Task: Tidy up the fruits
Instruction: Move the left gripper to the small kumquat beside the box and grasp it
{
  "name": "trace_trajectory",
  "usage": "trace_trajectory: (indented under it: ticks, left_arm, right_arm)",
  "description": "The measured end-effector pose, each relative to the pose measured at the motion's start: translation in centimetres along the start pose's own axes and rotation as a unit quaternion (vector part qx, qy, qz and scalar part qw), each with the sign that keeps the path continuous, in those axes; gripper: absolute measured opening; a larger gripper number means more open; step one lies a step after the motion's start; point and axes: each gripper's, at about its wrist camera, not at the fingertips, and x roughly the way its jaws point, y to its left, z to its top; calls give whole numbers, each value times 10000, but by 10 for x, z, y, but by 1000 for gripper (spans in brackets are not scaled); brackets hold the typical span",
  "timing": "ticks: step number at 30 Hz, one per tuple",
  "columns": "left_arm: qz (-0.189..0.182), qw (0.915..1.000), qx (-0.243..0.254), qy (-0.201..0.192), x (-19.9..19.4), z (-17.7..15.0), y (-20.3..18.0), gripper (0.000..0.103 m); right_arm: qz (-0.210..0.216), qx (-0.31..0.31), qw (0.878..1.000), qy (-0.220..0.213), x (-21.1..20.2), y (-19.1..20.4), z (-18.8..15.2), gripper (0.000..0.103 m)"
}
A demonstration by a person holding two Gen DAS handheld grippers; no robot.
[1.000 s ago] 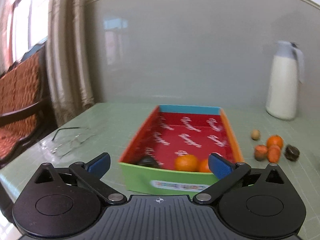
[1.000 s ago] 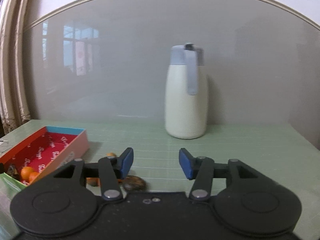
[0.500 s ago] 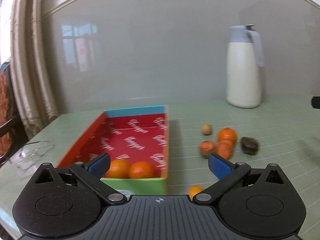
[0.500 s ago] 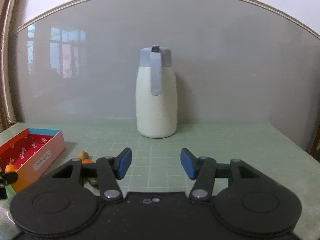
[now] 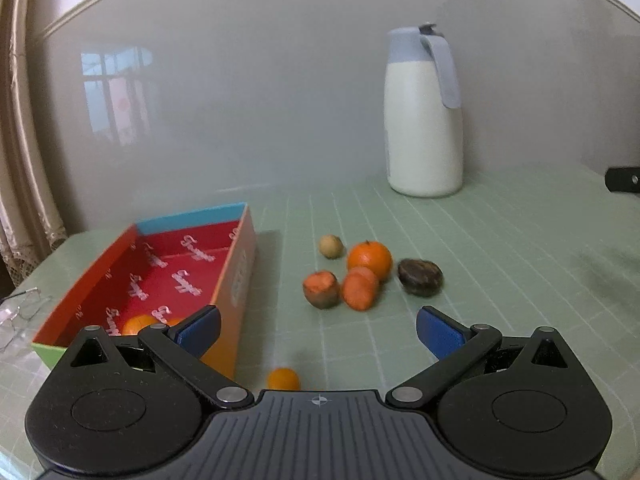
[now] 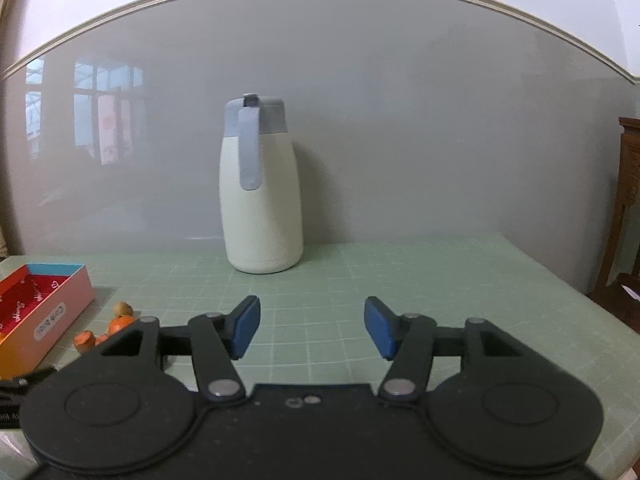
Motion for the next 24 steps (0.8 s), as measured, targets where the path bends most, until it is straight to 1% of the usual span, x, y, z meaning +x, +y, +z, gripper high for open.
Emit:
trace_trajectory:
  ticks: [4,13,14,15,16,17,18,22,23,24]
  left_arm:
    - [-32,9997,224,-52,-11,-4,-7,103]
    - [55,9998,69,175,-11,-11,4,102]
    - [80,9998,49,197,-10,-12,5,97]
    - [67,9997,5,242,-9,-12,8,84]
    - [22,9994,-79,330,-6,-13,12,78]
    - [-18,9990,-169,414,-3,-14,15,70]
    - [-34,9986,-251,472,-1,-15,18,67]
    - [77,9983,-268,503,2,-19,20,67]
    - [72,9981,-262,555,5,-20,20,66]
    - [63,9979,-285,576,6,-20,20,62]
  right_arm:
    - [10,89,10000,-8,1,-4,1,59]
    - [164,113,9998,8,7,15,3,60]
    - [182,116,9998,0,7,16,3,60]
    - [195,123,9997,-3,6,17,4,60]
    - [208,132,9997,3,6,19,4,60]
    - [220,142,9997,13,7,20,4,60]
    - [229,145,9996,13,6,21,4,60]
    - [251,127,9996,4,5,26,4,61]
    - [250,133,9996,0,5,26,4,61]
    - [248,136,9996,12,5,26,4,62]
